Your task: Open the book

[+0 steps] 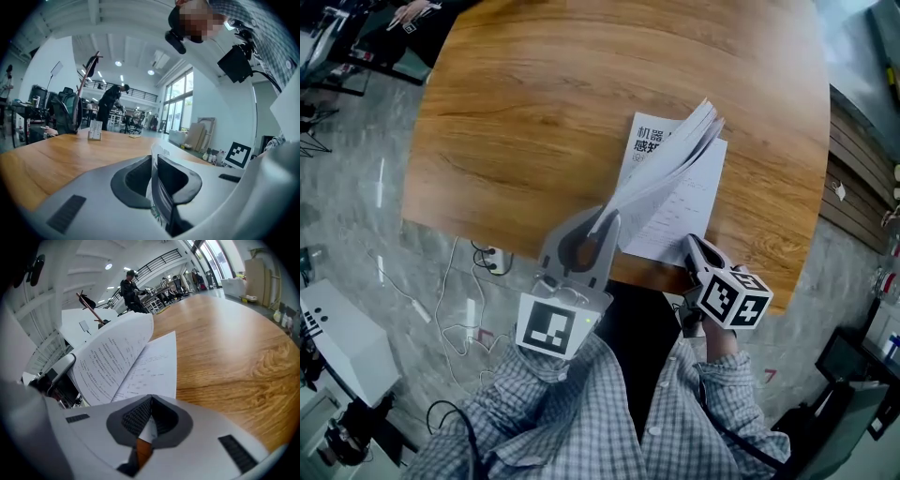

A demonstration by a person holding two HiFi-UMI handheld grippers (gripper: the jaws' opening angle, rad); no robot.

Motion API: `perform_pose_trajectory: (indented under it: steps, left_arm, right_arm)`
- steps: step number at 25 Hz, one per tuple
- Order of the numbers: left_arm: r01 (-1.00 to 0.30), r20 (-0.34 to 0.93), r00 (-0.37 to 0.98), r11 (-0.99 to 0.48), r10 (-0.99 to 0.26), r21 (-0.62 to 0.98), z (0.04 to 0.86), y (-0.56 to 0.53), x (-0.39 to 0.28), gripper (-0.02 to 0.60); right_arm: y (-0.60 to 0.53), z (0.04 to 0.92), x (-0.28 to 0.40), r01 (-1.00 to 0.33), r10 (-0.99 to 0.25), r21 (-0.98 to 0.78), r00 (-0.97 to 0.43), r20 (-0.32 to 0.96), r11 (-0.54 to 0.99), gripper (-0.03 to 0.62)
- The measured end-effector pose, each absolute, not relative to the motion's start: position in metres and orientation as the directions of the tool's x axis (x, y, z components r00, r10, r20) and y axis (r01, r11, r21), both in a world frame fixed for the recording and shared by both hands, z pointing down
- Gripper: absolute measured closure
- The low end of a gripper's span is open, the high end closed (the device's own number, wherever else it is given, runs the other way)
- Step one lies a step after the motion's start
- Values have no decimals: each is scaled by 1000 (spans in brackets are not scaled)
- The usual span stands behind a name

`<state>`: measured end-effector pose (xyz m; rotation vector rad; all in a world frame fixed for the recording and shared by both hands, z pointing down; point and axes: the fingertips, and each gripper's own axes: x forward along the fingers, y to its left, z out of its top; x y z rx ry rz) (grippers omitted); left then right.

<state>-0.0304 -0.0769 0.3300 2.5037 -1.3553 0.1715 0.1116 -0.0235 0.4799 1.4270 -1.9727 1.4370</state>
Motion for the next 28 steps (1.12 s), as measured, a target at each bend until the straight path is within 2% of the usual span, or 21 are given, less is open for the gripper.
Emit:
perform_pose_trajectory:
  steps: [9,21,28]
  left_arm:
    - [-876,266,481,-470,-835,111,342,-86,-88,538]
    - [-953,389,272,-193,-880,232,391,-81,-175,537]
    - [-947,500,256,-112,-827,300,431,-78,-194,535]
  right_arm:
    - [-23,480,109,-850,-512,-527,-455,729,7,572]
    - [-25,480,108,-857,-508,-515,-448,736,10,574]
    - [-28,481,102,-865,-512,-502,-435,741,9,574]
